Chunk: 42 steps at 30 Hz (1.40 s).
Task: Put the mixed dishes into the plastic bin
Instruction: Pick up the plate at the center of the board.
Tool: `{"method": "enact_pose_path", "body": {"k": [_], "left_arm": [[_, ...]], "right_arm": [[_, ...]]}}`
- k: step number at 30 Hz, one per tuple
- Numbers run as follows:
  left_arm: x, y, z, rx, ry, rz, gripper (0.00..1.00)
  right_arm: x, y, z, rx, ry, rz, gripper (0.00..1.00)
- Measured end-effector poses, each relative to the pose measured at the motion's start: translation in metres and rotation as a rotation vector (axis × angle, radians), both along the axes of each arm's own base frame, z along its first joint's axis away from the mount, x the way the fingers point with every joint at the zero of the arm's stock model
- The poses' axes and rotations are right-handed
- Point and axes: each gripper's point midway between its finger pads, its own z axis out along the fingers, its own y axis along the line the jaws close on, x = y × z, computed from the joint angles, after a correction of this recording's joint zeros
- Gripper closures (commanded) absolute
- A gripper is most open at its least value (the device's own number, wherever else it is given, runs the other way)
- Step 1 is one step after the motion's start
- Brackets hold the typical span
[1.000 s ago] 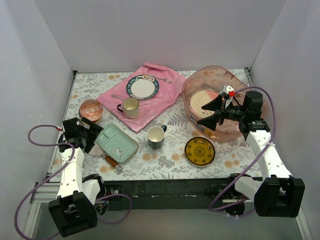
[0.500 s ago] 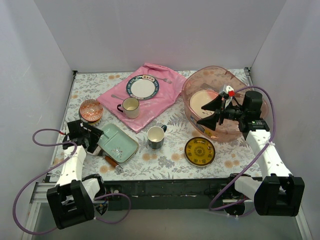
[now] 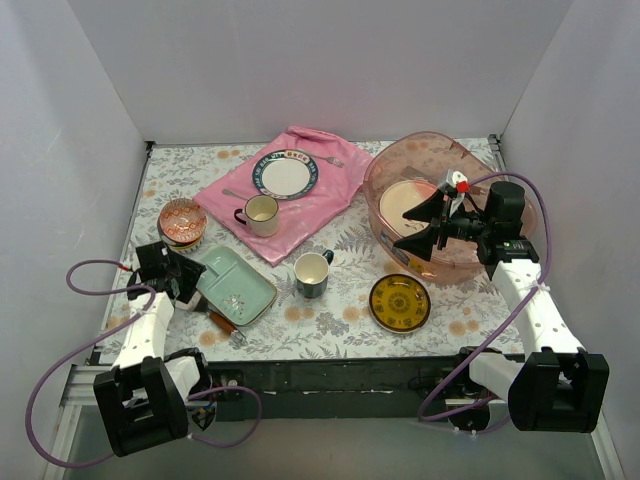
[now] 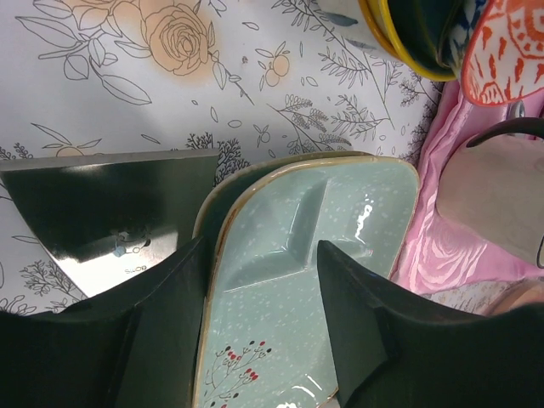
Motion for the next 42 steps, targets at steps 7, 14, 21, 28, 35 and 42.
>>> {"method": "enact_pose_path", "body": {"k": [7,14,21,28,35,42], "left_arm": [[0.000,-0.002,-0.007,-0.007,-0.017,0.005,0.57],[-0.003,-0.004,-0.013,-0.016,-0.012,0.012,0.80],[-0.004,-0.007,-0.007,-0.011,-0.043,-0.007,1.00],[-0.008,-0.008,0.000,-0.001,-0.057,-0.010,1.00],[-0.010,-0.010,0.017,0.016,-0.067,-0.044,1.00],[-0.001,-0.016,0.052,0.021,-0.147,-0.109,1.00]], "right_arm": [[0.000,0.000,0.000,0.000,-0.001,0.000,0.07],[0.000,0.000,-0.001,-0.001,0.003,0.000,0.07],[0.000,0.000,-0.001,-0.004,0.000,-0.003,0.07],[0.001,-0.001,-0.002,-0.008,-0.006,-0.007,0.07],[0.002,-0.001,-0.002,-0.010,-0.009,-0.008,0.07],[0.002,-0.001,-0.002,-0.010,-0.010,-0.008,0.07]]}}
